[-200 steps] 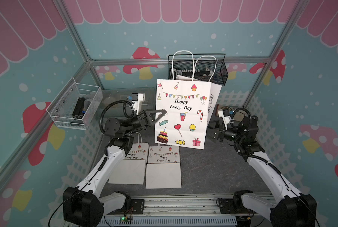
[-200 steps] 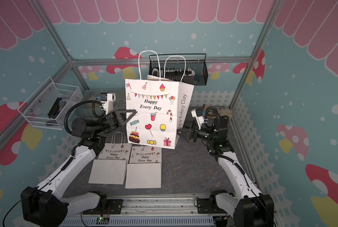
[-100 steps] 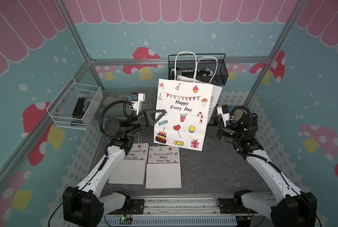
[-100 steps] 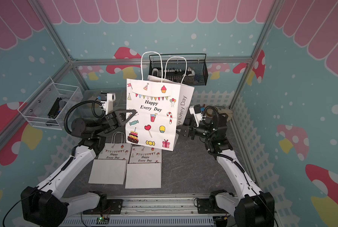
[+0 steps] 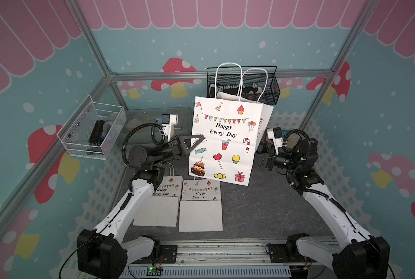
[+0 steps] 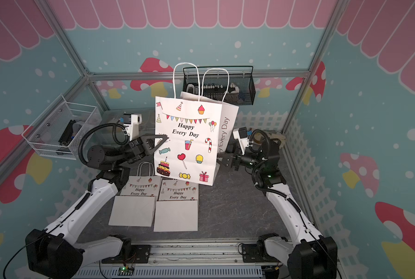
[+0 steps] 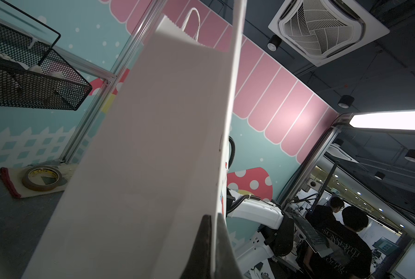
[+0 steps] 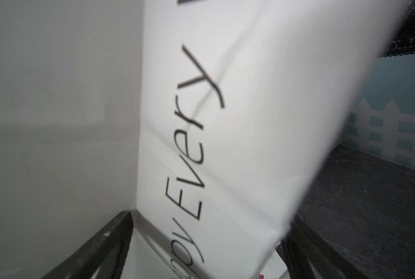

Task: Put away the paper bag
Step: Press the paper bag.

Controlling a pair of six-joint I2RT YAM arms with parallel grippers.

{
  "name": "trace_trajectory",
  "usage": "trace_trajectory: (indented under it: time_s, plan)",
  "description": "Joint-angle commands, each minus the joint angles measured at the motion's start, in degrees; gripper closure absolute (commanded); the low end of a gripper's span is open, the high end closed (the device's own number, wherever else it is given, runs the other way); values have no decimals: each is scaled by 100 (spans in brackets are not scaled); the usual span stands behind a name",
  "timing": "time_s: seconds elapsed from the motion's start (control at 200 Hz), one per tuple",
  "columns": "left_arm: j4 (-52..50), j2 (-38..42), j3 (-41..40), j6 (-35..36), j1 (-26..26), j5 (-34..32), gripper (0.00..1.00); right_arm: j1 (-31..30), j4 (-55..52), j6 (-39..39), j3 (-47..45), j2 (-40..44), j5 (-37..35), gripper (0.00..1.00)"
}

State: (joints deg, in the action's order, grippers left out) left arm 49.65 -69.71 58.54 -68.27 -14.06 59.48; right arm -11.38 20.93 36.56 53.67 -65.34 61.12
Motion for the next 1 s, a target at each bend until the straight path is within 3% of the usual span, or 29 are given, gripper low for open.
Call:
trace_trajectory:
  time_s: [0.0, 0.535, 0.991]
  plan:
    - [286, -8, 178, -119, -39, 109, 100, -54, 190, 62, 165, -18, 28, 5]
    - [271, 6, 178, -114, -43, 109, 100, -53, 160, 6, 250, 1, 105, 5]
    - [530, -86, 184, -261, -96, -8, 100, 19, -845, -671, 561, -106, -105, 5]
